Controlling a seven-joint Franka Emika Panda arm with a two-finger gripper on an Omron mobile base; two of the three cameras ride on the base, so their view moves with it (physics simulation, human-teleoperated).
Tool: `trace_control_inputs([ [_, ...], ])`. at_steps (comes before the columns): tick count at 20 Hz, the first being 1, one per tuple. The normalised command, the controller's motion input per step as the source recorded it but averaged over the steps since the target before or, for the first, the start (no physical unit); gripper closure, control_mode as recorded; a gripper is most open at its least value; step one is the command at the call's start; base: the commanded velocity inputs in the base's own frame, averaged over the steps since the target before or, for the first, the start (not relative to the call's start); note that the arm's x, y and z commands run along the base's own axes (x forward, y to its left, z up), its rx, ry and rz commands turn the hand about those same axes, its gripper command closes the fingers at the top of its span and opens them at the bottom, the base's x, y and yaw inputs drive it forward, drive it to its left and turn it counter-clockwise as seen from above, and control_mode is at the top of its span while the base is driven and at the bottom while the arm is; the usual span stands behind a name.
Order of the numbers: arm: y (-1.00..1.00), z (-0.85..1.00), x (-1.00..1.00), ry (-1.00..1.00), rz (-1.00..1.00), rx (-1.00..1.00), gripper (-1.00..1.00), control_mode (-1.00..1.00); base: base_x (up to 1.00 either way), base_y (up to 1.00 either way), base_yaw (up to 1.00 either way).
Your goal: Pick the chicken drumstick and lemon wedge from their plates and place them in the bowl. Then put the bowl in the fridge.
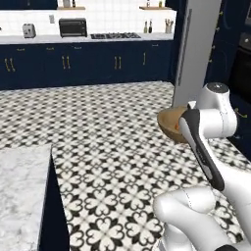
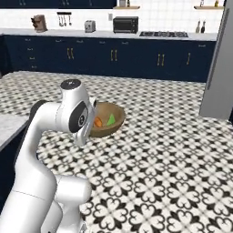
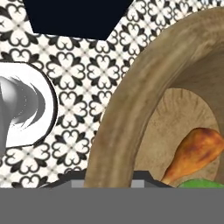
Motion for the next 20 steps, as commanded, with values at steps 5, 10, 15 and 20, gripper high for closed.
trace_control_inputs([
  [5,0.0,0.0,0.0,0.0,0.0,0.0,1.0,1.0,1.0,-0.04,0.13],
  [10,0.0,0.0,0.0,0.0,0.0,0.0,1.0,1.0,1.0,-0.1,0.09],
  [15,0.0,0.0,0.0,0.0,0.0,0.0,1.0,1.0,1.0,-0.17,0.06],
  [20,0.0,0.0,0.0,0.0,0.0,0.0,1.0,1.0,1.0,-0.11,0.01],
])
